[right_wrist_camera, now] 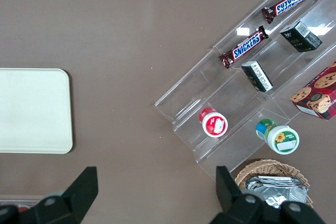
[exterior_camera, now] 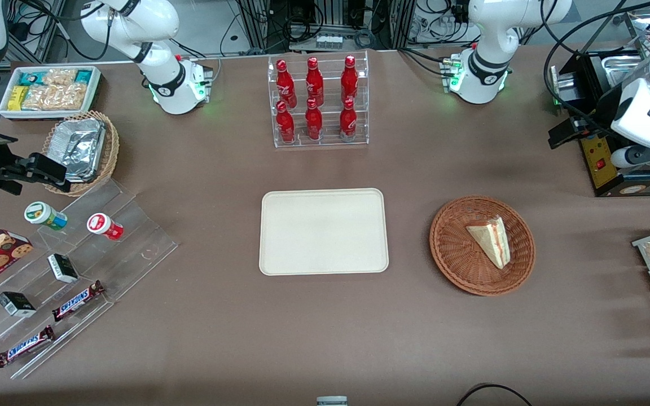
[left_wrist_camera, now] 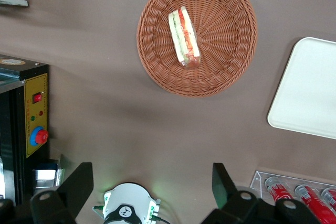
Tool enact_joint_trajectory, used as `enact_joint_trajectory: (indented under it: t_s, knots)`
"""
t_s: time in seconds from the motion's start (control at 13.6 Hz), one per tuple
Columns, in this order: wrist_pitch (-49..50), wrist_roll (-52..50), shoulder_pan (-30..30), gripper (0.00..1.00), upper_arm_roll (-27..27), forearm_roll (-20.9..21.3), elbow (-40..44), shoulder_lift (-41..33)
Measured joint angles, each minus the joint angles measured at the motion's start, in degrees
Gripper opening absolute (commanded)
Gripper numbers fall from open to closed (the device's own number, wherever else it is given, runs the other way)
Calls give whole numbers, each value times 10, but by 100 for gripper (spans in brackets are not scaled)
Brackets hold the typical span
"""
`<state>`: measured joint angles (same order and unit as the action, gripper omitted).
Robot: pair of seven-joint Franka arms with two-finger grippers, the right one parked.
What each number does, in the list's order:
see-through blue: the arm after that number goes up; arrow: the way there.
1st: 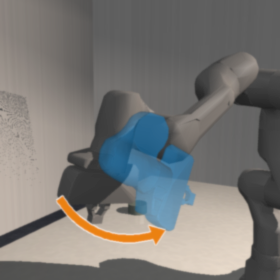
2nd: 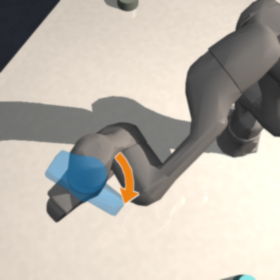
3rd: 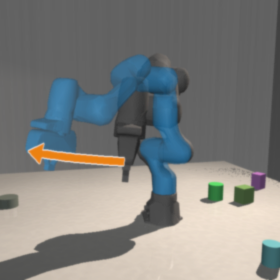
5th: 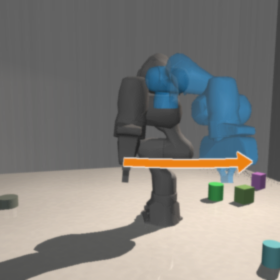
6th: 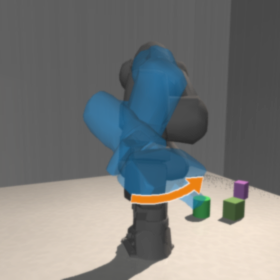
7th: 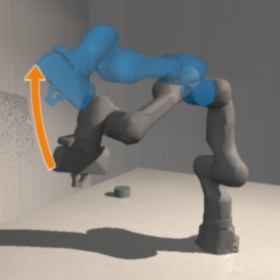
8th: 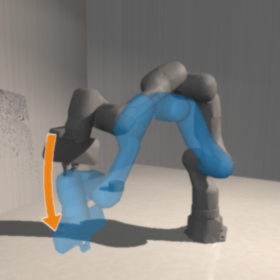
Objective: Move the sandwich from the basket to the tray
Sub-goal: 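Move the open left gripper over the sandwich in the wicker basket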
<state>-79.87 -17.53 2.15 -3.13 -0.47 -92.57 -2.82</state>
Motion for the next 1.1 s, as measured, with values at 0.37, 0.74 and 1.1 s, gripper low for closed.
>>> enact_joint_trajectory:
  t_s: [0.37, 0.74, 1.1]
  knots:
    - [-6, 0, 0, 100, 0, 0, -4, 0]
    - [-108, 0, 0, 100, -3, 0, -87, -1]
    - [-268, 25, 0, 100, -3, 0, -215, 2]
